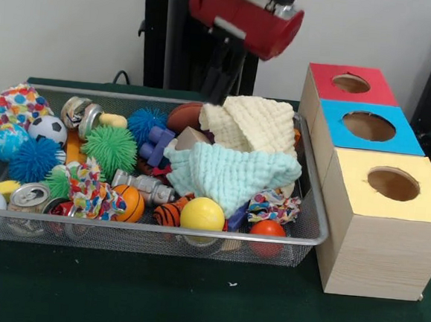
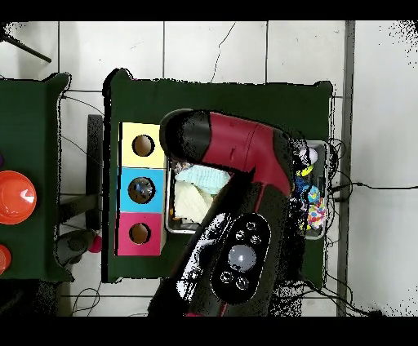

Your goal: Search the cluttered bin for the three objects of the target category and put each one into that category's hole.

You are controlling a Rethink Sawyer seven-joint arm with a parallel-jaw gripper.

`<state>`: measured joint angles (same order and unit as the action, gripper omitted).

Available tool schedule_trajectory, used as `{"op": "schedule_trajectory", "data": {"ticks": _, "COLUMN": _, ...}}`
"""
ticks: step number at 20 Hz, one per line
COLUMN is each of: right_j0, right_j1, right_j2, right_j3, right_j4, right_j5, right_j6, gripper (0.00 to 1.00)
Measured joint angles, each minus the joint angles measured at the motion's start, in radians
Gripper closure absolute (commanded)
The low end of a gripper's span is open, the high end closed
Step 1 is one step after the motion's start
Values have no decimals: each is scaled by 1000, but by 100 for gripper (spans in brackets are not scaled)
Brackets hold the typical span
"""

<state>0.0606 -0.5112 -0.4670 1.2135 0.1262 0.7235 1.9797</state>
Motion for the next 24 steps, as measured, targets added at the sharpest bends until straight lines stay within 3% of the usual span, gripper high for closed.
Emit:
{"op": "schedule_trajectory", "data": {"ticks": 1, "right_j0": -3, "right_j1": 14, "right_j2": 0, "right_j3": -2, "right_j4": -10, "right_j5": -95, "right_j6": 0, "gripper": 100}}
{"op": "schedule_trajectory", "data": {"ticks": 3, "right_j0": -6, "right_j1": 25, "right_j2": -1, "right_j3": -2, "right_j4": -14, "right_j5": -179, "right_j6": 0, "gripper": 100}}
{"op": "schedule_trajectory", "data": {"ticks": 5, "right_j0": -16, "right_j1": 52, "right_j2": -3, "right_j3": -5, "right_j4": -15, "right_j5": -369, "right_j6": 0, "gripper": 100}}
{"op": "schedule_trajectory", "data": {"ticks": 9, "right_j0": -36, "right_j1": 85, "right_j2": -3, "right_j3": -13, "right_j4": 0, "right_j5": -573, "right_j6": 0, "gripper": 100}}
{"op": "schedule_trajectory", "data": {"ticks": 11, "right_j0": -49, "right_j1": 94, "right_j2": -3, "right_j3": -17, "right_j4": 11, "right_j5": -606, "right_j6": 0, "gripper": 100}}
{"op": "schedule_trajectory", "data": {"ticks": 24, "right_j0": -93, "right_j1": 107, "right_j2": -13, "right_j3": -32, "right_j4": 53, "right_j5": -588, "right_j6": 0, "gripper": 100}}
